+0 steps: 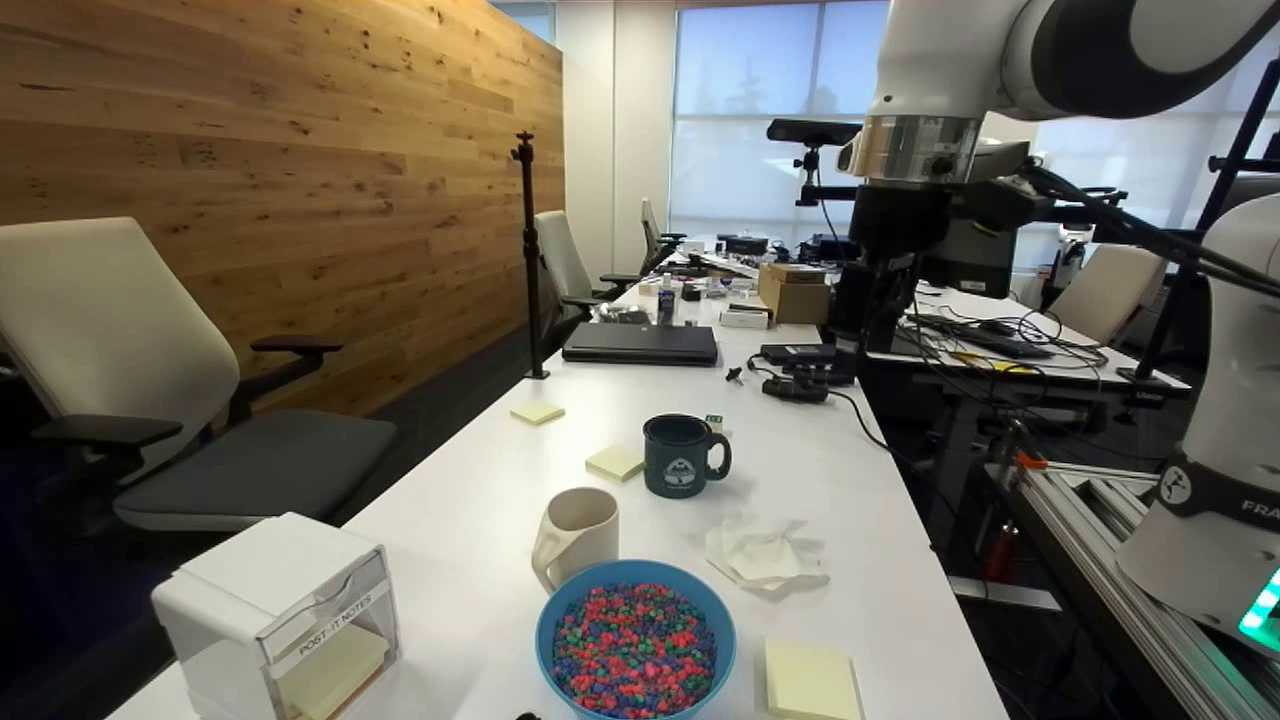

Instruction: Use the paper towel to wipe the table

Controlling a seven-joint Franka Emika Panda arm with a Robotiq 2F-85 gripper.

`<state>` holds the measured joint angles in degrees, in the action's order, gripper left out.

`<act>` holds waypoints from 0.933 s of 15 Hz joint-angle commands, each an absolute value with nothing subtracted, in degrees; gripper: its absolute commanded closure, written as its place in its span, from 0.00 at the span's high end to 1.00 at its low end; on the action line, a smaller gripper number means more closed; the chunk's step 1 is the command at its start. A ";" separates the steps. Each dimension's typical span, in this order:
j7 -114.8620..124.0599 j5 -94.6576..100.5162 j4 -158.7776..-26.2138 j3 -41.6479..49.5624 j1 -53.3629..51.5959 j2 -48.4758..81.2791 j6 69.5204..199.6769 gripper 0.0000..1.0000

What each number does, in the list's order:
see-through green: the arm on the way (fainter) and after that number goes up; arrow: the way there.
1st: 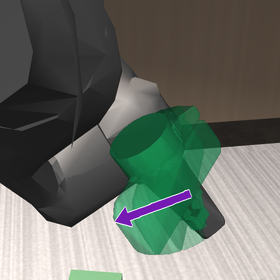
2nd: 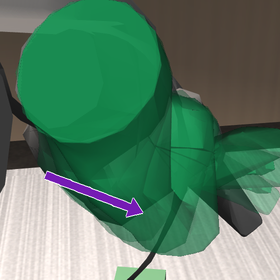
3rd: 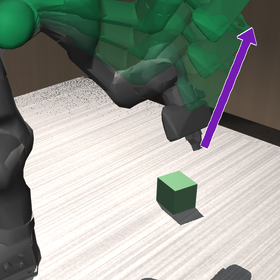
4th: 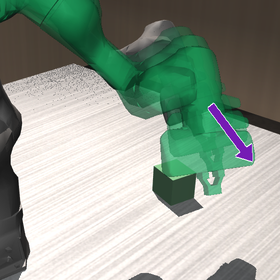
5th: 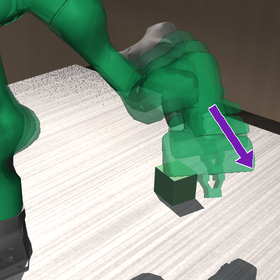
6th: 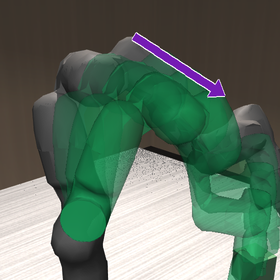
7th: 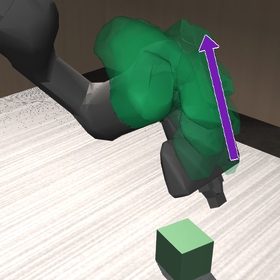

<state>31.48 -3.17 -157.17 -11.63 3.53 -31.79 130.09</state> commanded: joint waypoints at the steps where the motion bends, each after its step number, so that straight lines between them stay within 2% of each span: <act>1: 30.58 -4.44 -157.17 -10.77 2.59 -27.05 138.43 1.00; 6: 28.50 -5.83 -157.45 -10.08 1.08 -16.65 151.95 1.00; 14: 31.06 -2.89 -157.53 -7.97 2.18 -4.79 156.34 1.00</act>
